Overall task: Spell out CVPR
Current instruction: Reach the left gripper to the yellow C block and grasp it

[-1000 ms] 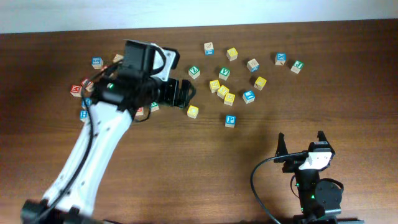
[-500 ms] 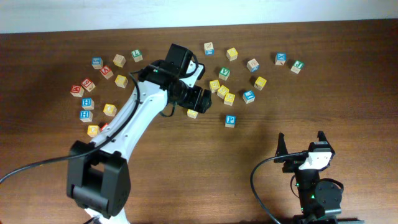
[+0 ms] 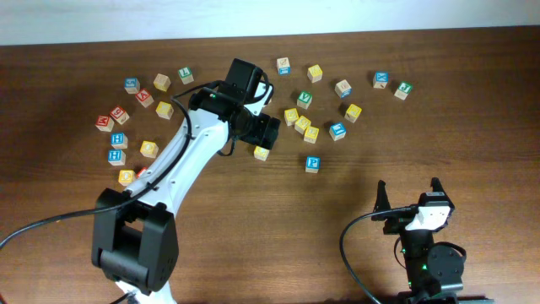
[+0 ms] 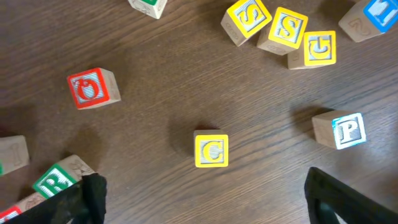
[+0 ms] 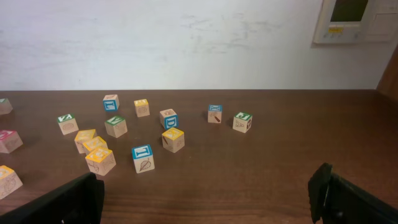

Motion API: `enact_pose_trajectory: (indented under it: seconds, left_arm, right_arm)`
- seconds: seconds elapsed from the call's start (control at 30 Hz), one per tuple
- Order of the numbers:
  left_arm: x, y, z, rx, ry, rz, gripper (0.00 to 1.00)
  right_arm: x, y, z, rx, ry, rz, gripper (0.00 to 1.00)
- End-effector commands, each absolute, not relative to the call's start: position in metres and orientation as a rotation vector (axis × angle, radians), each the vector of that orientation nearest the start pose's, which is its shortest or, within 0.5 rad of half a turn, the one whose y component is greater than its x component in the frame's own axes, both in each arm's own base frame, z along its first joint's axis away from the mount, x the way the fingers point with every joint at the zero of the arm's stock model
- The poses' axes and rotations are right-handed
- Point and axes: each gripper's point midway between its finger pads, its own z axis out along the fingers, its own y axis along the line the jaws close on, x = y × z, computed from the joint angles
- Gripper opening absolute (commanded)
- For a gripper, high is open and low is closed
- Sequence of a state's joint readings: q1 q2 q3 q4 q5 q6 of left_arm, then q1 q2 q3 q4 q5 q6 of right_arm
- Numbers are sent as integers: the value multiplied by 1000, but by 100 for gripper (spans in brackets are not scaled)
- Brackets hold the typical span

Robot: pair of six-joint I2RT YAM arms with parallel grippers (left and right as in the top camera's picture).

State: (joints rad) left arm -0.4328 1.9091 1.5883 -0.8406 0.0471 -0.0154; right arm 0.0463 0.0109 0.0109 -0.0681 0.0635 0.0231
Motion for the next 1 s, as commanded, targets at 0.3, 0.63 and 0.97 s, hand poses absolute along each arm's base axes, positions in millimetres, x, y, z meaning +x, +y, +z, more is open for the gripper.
enact_pose_trajectory:
  seconds: [0.3,0.63,0.97]
  left_arm:
    - [416,-224,53,678,2745,-143,88]
    - [421,-214,26,684,2760,53,83]
    - [421,-213,24,669,2766,52,70]
  right_arm:
    - [246,-3,157,44,1644,-15,98]
    - [246,-3,157,44,1644,-15,98]
    - [246,-3,157,44,1644,-15,98]
